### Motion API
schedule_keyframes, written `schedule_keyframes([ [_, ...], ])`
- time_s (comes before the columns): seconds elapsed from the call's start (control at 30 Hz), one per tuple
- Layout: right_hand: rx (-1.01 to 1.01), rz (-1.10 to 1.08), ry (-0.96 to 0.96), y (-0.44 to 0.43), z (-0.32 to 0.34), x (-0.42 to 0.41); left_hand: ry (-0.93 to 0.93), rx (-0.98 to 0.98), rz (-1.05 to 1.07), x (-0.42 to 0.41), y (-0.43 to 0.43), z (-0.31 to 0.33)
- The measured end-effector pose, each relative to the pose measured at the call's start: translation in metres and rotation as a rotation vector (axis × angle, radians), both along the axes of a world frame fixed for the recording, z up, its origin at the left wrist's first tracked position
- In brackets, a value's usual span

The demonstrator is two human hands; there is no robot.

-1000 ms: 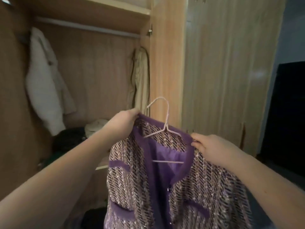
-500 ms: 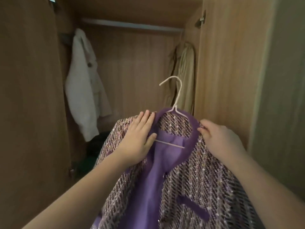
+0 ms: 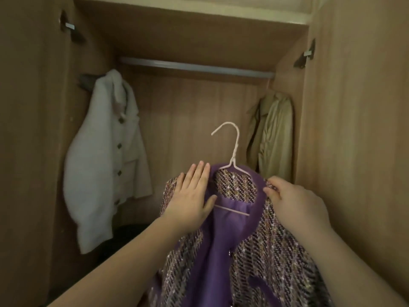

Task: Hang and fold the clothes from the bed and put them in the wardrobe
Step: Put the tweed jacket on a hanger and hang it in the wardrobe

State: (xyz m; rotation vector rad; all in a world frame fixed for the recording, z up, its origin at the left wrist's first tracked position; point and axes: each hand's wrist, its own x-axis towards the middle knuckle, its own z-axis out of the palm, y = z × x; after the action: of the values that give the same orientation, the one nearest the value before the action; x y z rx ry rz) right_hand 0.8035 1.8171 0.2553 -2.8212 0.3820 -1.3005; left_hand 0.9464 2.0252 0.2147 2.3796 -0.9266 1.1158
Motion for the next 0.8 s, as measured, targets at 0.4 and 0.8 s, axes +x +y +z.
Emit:
schedule_keyframes([
  [0.4, -0.156, -0.217, -0.176, -0.063, 0.098, 0.15, -0.246, 0.012, -0.17, 0.169, -0.091, 0.092],
  [0.8, -0.285, -0.537, -0.176, -0.072, 0.232, 0.232, -0.497, -0.043, -0.293, 0.321, -0.132, 0.221],
])
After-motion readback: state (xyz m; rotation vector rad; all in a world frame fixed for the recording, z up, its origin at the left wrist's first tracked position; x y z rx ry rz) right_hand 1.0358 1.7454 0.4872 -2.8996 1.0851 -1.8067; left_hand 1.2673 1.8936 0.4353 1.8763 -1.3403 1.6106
